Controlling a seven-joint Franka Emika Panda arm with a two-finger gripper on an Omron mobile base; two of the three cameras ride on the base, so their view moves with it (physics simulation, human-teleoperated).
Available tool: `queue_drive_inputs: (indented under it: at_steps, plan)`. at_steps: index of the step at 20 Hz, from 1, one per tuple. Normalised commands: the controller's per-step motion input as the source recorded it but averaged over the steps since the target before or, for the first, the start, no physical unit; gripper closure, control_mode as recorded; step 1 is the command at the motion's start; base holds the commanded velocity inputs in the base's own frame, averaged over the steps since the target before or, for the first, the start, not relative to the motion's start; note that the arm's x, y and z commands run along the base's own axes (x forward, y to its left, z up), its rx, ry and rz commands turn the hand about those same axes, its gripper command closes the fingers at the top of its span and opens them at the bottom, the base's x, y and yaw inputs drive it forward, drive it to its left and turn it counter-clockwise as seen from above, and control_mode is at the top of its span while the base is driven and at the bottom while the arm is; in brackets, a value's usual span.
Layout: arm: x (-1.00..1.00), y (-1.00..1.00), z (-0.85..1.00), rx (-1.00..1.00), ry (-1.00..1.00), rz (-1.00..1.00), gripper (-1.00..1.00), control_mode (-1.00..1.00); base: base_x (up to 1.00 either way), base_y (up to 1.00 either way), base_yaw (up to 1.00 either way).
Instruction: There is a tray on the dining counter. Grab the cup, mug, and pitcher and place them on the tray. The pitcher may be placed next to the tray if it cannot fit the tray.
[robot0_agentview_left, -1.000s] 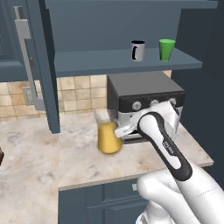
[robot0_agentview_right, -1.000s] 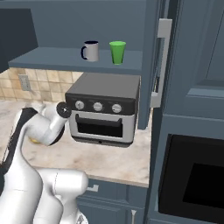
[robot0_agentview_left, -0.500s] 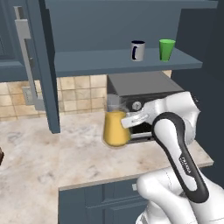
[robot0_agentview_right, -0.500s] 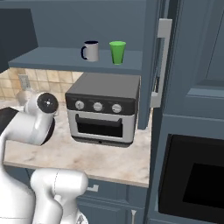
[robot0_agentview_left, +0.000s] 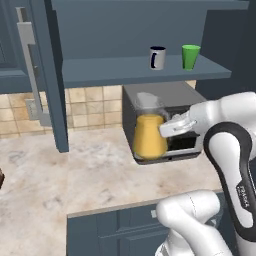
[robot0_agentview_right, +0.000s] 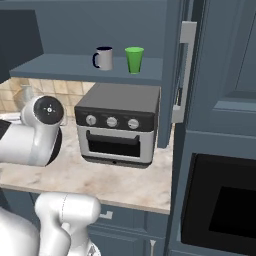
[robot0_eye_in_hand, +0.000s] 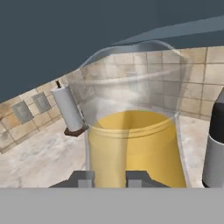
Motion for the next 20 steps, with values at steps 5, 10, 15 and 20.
queue_drive_inputs:
  at_steps: [5, 10, 15, 20]
  plan:
    - [-0.61, -0.37, 0.07, 0.00, -0.12, 0.00, 1.00, -1.00, 0.00, 0.00, 0.00]
    - [-0.59, -0.02, 0.00, 0.00, -0.15, 0.00, 1.00, -1.00, 0.00, 0.00, 0.00]
    - [-0.29, -0.02, 0.00, 0.00, -0.06, 0.00, 1.00, 1.00, -0.17, 0.00, 0.00]
    - [0.00, 0.00, 0.00, 0.00, 0.00, 0.00, 1.00, 1.00, -0.65, 0.00, 0.00]
